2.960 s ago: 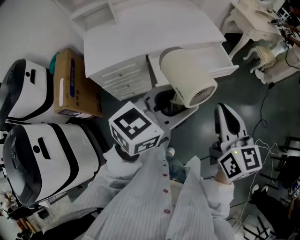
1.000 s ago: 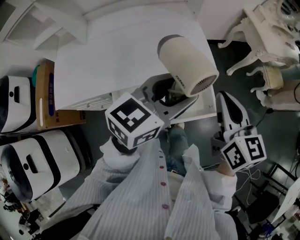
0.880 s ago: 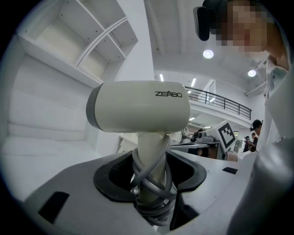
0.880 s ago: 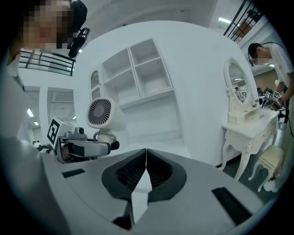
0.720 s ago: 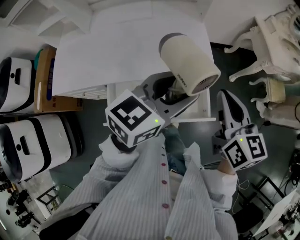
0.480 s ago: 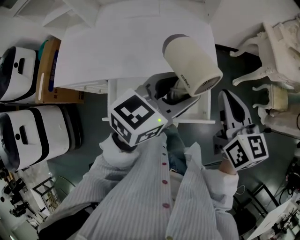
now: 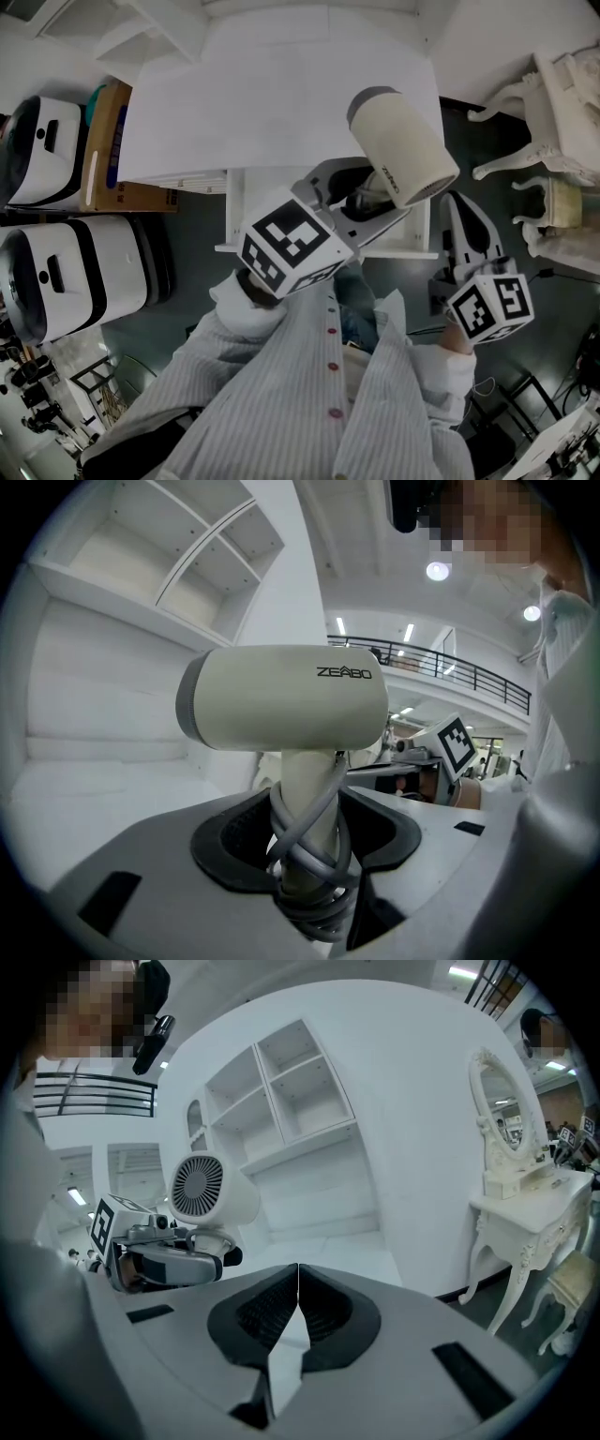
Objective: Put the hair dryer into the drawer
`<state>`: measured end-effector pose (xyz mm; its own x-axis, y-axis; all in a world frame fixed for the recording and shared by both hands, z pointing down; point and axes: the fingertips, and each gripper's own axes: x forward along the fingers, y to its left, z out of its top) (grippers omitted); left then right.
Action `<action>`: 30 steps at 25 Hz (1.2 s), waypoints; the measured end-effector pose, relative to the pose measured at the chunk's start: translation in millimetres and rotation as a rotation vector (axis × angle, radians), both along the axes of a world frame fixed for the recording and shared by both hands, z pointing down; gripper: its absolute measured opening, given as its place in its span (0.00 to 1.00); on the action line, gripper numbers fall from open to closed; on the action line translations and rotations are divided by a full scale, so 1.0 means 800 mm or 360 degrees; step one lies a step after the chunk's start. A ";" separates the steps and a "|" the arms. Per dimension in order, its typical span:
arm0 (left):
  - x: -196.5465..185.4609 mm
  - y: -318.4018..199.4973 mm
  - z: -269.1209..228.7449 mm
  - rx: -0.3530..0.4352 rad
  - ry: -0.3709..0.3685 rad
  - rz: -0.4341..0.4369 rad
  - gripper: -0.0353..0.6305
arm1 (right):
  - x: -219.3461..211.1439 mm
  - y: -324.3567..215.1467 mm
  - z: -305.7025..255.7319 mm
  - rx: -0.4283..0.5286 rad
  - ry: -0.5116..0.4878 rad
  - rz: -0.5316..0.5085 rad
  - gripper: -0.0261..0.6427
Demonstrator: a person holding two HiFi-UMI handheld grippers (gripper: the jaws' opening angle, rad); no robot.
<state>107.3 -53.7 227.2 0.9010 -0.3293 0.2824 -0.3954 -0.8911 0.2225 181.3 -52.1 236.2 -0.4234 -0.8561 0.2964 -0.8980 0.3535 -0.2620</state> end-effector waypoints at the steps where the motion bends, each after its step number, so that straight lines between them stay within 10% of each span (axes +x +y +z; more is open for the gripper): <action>1: -0.001 -0.001 0.003 -0.0001 -0.0007 0.0006 0.38 | -0.001 0.000 0.003 -0.0006 0.0001 0.0003 0.06; 30: 0.021 0.024 0.255 -0.0336 -0.0526 0.0405 0.38 | 0.038 0.027 0.162 -0.0447 -0.0043 0.0142 0.06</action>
